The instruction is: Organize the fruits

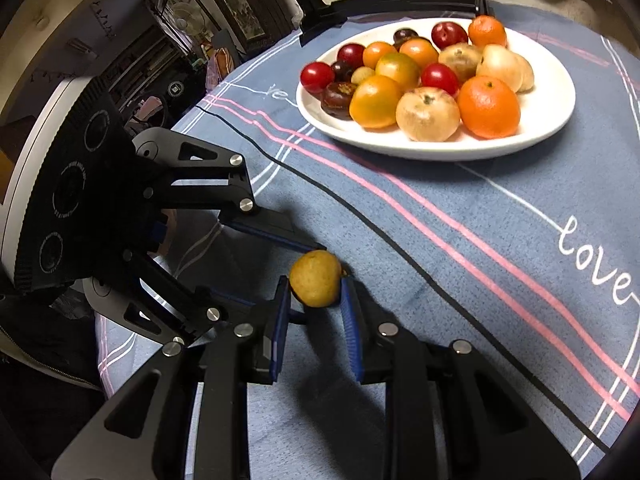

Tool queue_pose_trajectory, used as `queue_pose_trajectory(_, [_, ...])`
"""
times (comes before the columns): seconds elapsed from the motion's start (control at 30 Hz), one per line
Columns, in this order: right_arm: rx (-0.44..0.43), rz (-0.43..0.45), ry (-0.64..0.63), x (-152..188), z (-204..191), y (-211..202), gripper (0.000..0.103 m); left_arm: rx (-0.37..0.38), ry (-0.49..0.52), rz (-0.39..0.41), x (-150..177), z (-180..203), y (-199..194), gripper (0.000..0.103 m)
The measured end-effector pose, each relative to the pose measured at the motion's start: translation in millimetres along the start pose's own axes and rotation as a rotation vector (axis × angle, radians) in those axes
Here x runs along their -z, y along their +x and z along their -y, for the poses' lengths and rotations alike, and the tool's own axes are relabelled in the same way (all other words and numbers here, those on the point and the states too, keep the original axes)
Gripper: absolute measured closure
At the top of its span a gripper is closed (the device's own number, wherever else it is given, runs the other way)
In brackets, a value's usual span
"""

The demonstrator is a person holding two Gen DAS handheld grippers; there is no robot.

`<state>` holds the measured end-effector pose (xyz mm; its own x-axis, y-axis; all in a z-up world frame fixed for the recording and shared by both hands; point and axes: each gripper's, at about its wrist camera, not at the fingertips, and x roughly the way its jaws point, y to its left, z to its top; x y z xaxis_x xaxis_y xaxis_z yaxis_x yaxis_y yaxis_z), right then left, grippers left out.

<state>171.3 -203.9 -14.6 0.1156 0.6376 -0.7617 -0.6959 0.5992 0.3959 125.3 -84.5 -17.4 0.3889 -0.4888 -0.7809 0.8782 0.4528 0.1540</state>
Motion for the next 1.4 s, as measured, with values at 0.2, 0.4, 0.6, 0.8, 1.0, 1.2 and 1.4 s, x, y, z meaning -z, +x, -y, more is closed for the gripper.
queue_pose_trajectory(0.2, [0.055,0.051,-0.046,-19.5,-18.6,-20.1,0.077,-0.057,-0.026,0.031,-13.1,-11.7,-20.7,0.068])
queue_pose_trajectory(0.4, [0.153,0.138,-0.093,-62.8,-27.7,-34.1,0.077,-0.147,-0.123,0.083,-33.7,-59.2,-36.3,0.069])
queue_pose_trajectory(0.6, [0.398,0.302,-0.017,-122.3,-12.4,-21.3,0.069,-0.312,-0.404,0.079,-48.0,-141.9,-17.6,0.067])
queue_pose_trajectory(0.8, [0.464,0.394,0.074,-125.1,7.2,-26.6,0.048,-0.423,-0.587,0.098,-40.0,-161.0,-17.7,0.043])
queue_pose_trajectory(1.0, [0.486,0.447,0.178,-89.0,4.4,-51.5,0.042,-0.434,-0.706,0.123,-30.2,-133.9,-41.0,0.014])
queue_pose_trajectory(1.2, [0.6,0.403,0.251,-43.1,-22.1,-54.7,0.04,-0.448,-0.738,0.097,-13.8,-78.1,-51.1,0.006])
queue_pose_trajectory(1.4, [0.769,0.431,0.309,-1.7,-48.1,-53.9,0.039,-0.484,-0.81,0.08,12.6,-42.5,-59.4,0.004])
